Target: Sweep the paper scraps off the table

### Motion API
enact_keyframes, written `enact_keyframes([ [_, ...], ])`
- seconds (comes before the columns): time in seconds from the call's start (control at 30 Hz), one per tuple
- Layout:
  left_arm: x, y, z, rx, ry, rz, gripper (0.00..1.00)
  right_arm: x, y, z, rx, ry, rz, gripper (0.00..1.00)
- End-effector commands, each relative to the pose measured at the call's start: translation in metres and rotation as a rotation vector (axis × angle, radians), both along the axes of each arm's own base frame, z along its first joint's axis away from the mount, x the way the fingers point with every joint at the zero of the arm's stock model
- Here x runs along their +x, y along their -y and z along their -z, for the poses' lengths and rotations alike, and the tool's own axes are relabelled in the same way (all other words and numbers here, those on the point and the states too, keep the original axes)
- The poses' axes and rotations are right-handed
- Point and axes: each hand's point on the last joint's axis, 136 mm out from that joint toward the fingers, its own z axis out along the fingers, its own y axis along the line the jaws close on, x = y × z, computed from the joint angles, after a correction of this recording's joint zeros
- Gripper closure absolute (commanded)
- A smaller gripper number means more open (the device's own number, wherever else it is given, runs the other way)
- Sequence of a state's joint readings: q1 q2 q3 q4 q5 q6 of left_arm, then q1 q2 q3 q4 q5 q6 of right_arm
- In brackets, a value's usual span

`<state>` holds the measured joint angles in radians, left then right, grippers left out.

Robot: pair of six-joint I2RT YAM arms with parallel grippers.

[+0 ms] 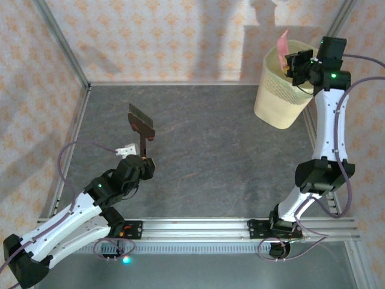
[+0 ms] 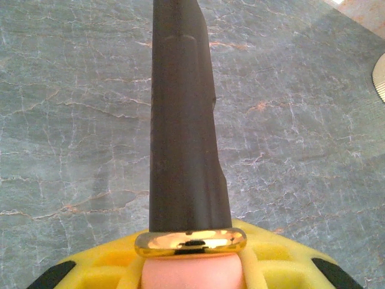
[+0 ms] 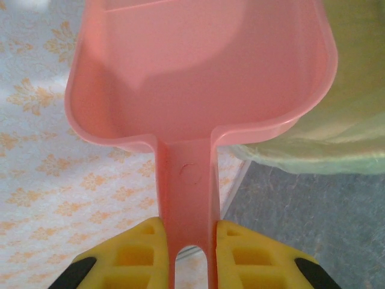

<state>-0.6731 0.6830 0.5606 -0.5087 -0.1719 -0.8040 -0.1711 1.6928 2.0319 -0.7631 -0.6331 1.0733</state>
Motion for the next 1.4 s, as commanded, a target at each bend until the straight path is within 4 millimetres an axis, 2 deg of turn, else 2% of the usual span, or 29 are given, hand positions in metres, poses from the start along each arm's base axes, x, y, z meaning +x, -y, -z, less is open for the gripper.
enact_keyframes([
  [0.0,0.004,-0.008,-0.007,0.011,0.044,-0.037,1.0,-0.016,0.001,-0.044,0.029,0.139,0.039,1.0],
  [0.3,0.004,-0.008,-0.009,0.004,0.048,-0.037,1.0,-0.043,0.005,-0.056,-0.047,0.191,0.07,1.0],
  [0.4,0.004,-0.009,-0.009,0.003,0.049,-0.039,1.0,-0.054,0.007,-0.055,-0.094,0.197,0.075,1.0],
  [0.5,0.004,-0.009,-0.008,0.002,0.049,-0.04,1.0,-0.064,0.006,-0.053,-0.129,0.215,0.064,1.0],
  [0.57,0.004,-0.009,-0.008,0.004,0.05,-0.042,1.0,-0.074,-0.001,-0.058,-0.198,0.25,0.031,1.0],
  [0.67,0.004,-0.011,-0.009,0.004,0.057,-0.047,1.0,-0.093,-0.023,-0.068,-0.359,0.331,-0.049,1.0],
  [0.77,0.003,-0.012,-0.01,-0.001,0.066,-0.053,1.0,-0.117,-0.061,-0.079,-0.534,0.463,-0.169,1.0],
  [0.87,0.002,-0.014,-0.012,-0.013,0.082,-0.057,1.0,-0.142,-0.103,-0.076,-0.704,0.583,-0.299,1.0],
  [0.97,0.001,-0.016,-0.014,-0.027,0.104,-0.067,1.0,-0.158,-0.139,-0.052,-0.825,0.626,-0.448,1.0],
  [1.1,-0.002,-0.023,-0.019,-0.044,0.138,-0.087,1.0,-0.174,-0.178,-0.005,-0.987,0.683,-0.617,1.0],
  [1.23,-0.005,-0.029,-0.023,-0.06,0.172,-0.105,1.0,-0.184,-0.208,0.053,-1.135,0.687,-0.782,1.0],
  [1.37,-0.006,-0.031,-0.024,-0.074,0.192,-0.111,1.0,-0.184,-0.224,0.112,-1.174,0.638,-0.882,1.0],
])
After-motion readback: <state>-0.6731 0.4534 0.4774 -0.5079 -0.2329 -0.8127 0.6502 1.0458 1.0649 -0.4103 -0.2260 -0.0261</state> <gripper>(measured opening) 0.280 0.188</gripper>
